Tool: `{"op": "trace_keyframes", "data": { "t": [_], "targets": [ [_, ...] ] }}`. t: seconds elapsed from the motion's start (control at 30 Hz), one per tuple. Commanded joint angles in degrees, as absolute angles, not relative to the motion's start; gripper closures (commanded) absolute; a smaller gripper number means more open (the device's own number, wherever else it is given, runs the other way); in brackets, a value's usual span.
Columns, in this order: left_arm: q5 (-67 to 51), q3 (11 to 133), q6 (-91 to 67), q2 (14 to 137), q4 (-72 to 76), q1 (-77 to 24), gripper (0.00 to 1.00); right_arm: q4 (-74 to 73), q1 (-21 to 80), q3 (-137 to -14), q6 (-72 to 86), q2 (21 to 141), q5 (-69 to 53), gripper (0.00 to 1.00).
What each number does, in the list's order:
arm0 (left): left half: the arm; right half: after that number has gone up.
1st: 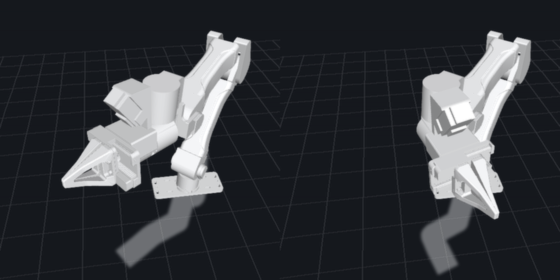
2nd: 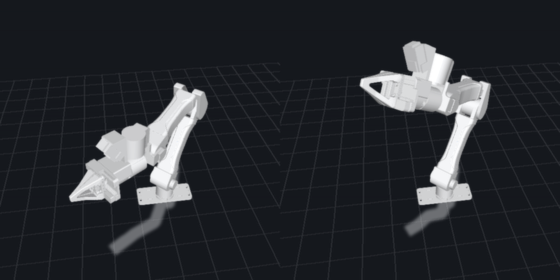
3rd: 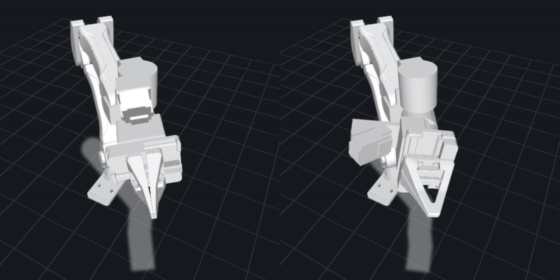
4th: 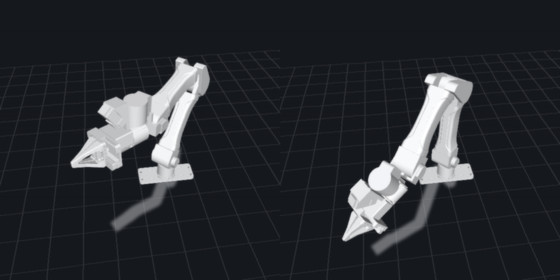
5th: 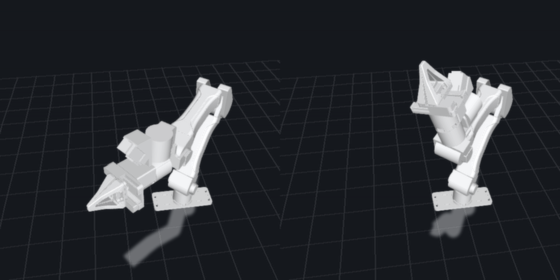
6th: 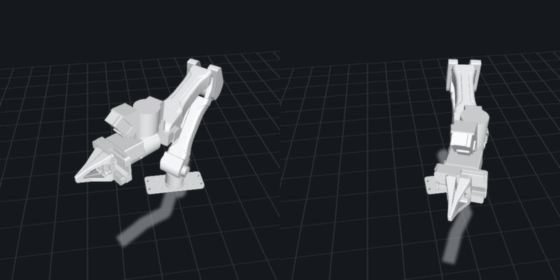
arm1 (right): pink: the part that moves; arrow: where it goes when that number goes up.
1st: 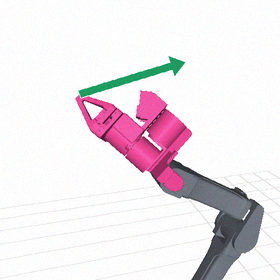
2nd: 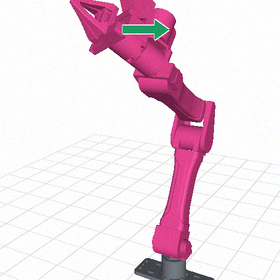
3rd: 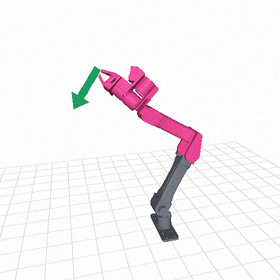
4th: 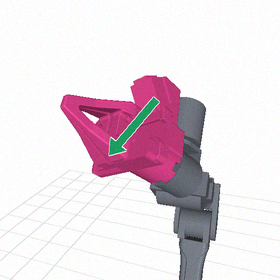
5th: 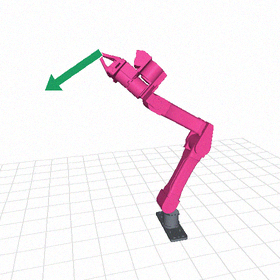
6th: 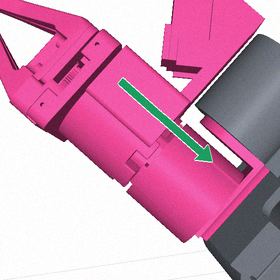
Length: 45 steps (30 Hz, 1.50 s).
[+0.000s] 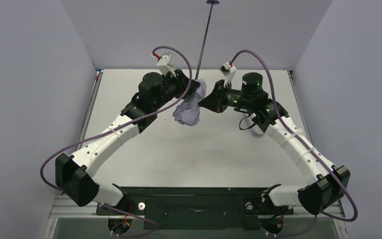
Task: Open the umbrella
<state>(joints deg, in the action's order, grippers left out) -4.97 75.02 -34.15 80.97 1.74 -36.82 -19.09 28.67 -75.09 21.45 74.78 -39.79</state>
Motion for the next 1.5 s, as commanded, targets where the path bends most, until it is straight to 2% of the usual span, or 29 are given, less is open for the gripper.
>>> {"op": "trace_keyframes", "data": {
  "t": [0.0, 0.33, 0.53, 0.57, 0.6, 0.67, 0.73, 1.03, 1.33, 1.47],
  "targets": [
    [1.0, 79.2, -30.8, 80.6, 2.2, -37.6, 1.00, -1.6, 30.6, -75.2, 29.3, 72.7, -46.5, 1.00],
    [1.8, 78.4, -31.7, 81.0, 1.6, -38.1, 1.00, 2.4, 32.3, -76.9, 29.6, 73.2, -45.6, 1.00],
    [-3.1, 75.7, -36.9, 79.9, 8.2, -35.0, 1.00, -8.3, 32.0, -76.5, 19.7, 72.2, -46.2, 0.98],
    [-4.1, 74.7, -37.9, 79.5, 10.8, -34.2, 1.00, -11.4, 31.7, -76.1, 18.3, 71.8, -46.1, 0.82],
    [-6.4, 74.2, -39.9, 79.3, 12.1, -32.7, 1.00, -12.6, 31.5, -75.9, 16.3, 71.5, -46.1, 0.73],
    [-9.8, 72.4, -42.9, 78.9, 16.7, -30.7, 1.00, -16.0, 30.5, -75.7, 15.3, 70.7, -45.4, 0.39],
    [-13.2, 71.3, -44.9, 78.4, 20.9, -29.3, 1.00, -17.0, 28.9, -76.1, 15.8, 70.0, -45.0, 0.25],
    [-24.8, 69.0, -43.7, 77.1, 32.1, -28.4, 1.00, -14.9, 18.5, -83.1, 21.2, 72.5, -44.8, 0.23],
    [-34.5, 68.6, -33.0, 76.4, 31.5, -31.1, 1.00, -4.3, 19.2, -90.0, 27.0, 77.5, -45.0, 0.19],
    [-35.1, 68.0, -28.8, 75.4, 30.5, -32.9, 1.00, -1.5, 20.6, -91.0, 28.9, 79.4, -45.8, 0.18]
  ]
}}
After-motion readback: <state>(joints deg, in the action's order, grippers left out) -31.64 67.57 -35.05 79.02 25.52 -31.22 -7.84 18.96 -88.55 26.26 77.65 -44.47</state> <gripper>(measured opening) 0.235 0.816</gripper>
